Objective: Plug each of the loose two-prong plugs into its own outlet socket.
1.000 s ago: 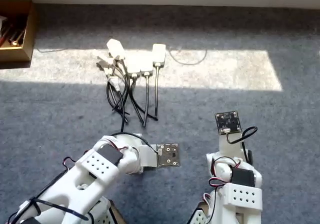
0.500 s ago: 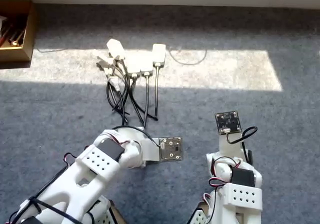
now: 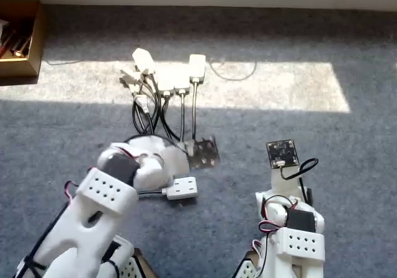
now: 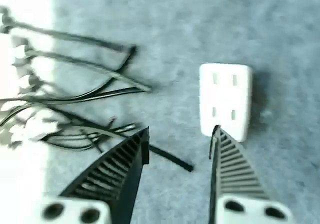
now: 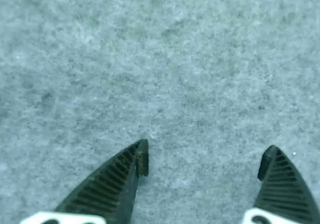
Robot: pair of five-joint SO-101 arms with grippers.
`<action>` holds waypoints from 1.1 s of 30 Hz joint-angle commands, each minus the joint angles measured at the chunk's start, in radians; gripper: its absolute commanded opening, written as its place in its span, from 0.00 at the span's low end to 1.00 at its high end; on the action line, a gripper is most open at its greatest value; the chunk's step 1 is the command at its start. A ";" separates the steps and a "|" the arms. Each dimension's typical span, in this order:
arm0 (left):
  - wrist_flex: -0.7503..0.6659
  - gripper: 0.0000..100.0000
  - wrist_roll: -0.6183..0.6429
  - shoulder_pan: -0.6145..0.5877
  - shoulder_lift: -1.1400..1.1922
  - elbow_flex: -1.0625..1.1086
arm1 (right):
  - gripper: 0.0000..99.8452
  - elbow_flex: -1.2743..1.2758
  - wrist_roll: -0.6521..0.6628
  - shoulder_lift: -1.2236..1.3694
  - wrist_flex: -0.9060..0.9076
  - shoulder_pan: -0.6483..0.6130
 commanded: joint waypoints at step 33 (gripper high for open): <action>0.315 0.20 0.954 -0.412 1.669 -2.005 | 0.34 -0.004 0.000 -0.008 -0.016 -0.010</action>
